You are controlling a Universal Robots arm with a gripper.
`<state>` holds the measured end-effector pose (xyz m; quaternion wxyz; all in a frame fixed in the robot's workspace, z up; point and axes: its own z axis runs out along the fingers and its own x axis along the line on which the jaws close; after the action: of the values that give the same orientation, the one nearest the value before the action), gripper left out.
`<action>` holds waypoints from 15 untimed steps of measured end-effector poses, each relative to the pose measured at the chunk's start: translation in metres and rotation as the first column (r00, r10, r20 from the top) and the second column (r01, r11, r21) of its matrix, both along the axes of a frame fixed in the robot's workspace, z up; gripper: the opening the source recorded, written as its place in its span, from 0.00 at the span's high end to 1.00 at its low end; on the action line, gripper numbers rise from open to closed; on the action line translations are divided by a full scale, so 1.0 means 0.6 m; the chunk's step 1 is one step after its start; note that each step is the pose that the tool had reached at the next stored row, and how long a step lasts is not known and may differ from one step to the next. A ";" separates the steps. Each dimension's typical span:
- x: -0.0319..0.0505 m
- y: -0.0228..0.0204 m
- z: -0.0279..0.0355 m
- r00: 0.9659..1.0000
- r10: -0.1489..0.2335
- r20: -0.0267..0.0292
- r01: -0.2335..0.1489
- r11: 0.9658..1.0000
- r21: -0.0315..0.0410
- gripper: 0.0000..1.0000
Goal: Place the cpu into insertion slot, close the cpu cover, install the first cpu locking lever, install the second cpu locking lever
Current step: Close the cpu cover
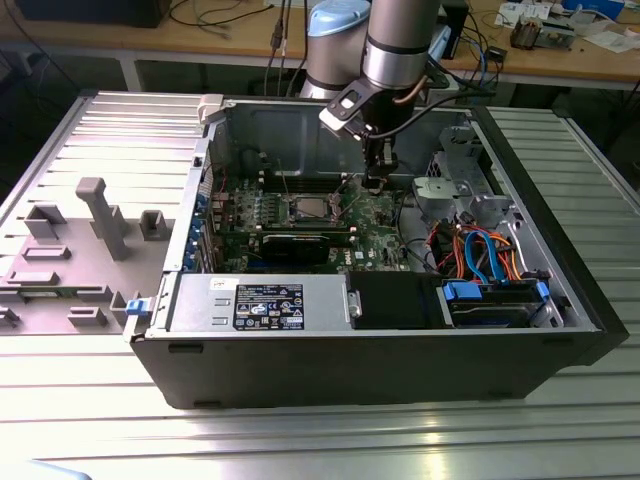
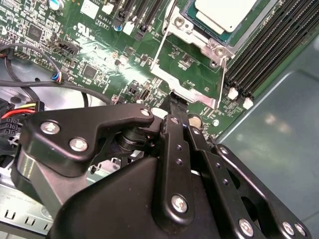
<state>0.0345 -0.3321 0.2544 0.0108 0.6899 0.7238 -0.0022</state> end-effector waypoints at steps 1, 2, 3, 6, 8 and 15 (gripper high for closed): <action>0.000 0.0000 0.000 1.000 0.000 0.000 0.000 1.000 0.000 0.89; -0.001 0.0000 0.000 1.000 0.000 0.000 0.000 1.000 0.000 0.89; -0.001 0.0000 0.000 1.000 0.000 0.000 0.000 1.000 0.000 0.89; -0.002 0.0000 0.000 1.000 0.000 0.000 0.000 1.000 0.000 0.89; -0.003 0.0000 0.000 1.000 0.000 0.000 0.000 1.000 0.000 0.89; -0.009 0.0000 0.000 1.000 0.000 0.000 0.000 1.000 0.000 0.89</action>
<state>0.0292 -0.3321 0.2544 0.0108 0.6899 0.7238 -0.0022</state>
